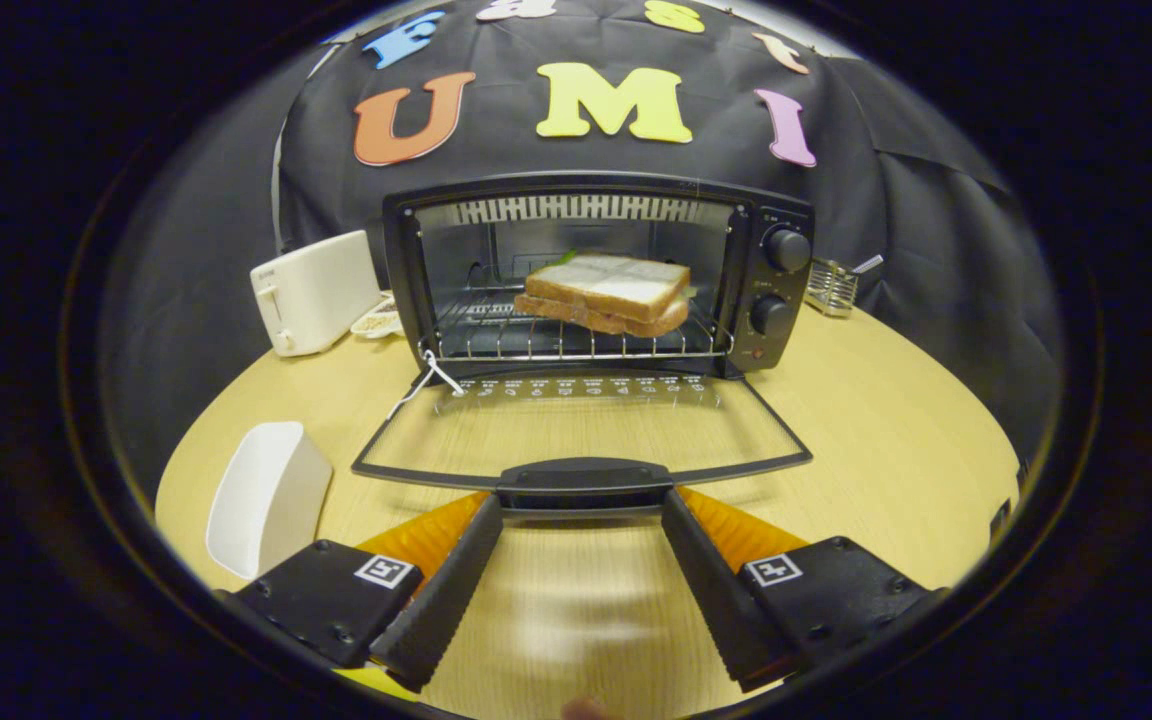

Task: Open the toaster oven, put the food inside, and close the toaster oven door.

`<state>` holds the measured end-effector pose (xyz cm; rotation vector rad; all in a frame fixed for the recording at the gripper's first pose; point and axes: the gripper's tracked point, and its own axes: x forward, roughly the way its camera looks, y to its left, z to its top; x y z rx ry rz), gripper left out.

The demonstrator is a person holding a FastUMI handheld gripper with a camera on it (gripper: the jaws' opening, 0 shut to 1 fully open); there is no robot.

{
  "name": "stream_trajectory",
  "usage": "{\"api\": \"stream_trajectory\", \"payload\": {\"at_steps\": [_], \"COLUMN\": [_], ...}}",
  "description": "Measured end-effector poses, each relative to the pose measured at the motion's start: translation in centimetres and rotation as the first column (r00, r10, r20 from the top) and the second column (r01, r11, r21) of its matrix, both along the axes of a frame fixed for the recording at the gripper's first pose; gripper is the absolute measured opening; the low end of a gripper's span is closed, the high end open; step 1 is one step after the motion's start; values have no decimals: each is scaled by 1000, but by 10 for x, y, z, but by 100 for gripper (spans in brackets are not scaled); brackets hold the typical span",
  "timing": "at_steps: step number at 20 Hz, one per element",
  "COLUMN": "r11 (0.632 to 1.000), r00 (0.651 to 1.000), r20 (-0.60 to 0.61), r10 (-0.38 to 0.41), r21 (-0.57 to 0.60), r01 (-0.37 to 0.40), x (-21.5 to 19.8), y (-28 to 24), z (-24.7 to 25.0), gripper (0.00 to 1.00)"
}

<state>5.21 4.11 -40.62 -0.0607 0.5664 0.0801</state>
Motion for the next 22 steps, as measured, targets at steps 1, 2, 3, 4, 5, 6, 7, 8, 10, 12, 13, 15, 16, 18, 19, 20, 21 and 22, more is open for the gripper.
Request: {"api": "stream_trajectory", "payload": {"at_steps": [1,2,3,4,5,6,7,8,10,12,13,15,16,18,19,20,21,22], "r11": [1000,1000,1000,1000,1000,1000,1000,1000,999,999,999,998,998,998,998,996,994,993], "r00": [1000,1000,999,998,995,992,989,984,972,963,960,952,949,944,943,942,941,937], "r20": [8,19,38,64,96,125,150,180,232,266,277,300,308,322,326,326,322,328], "r10": [0,-1,4,6,6,11,16,21,34,47,49,62,65,67,68,83,107,120], "r21": [5,8,4,5,10,8,5,4,-7,-17,-16,-24,-23,-16,-13,-16,-22,-31], "r01": [0,1,-4,-6,-7,-13,-17,-22,-33,-44,-46,-57,-60,-65,-68,-82,-105,-117], "x": [0,-1,-1,-2,-1,3,6,8,15,22,24,30,33,41,44,48,51,52], "y": [0,1,1,1,2,4,5,5,8,9,9,10,11,13,15,18,23,24], "z": [3,5,11,19,28,39,49,58,76,86,89,98,102,110,115,119,124,129], "gripper": [100,100,100,100,100,100,100,100,100,100,100,100,100,100,100,100,100,100]}}
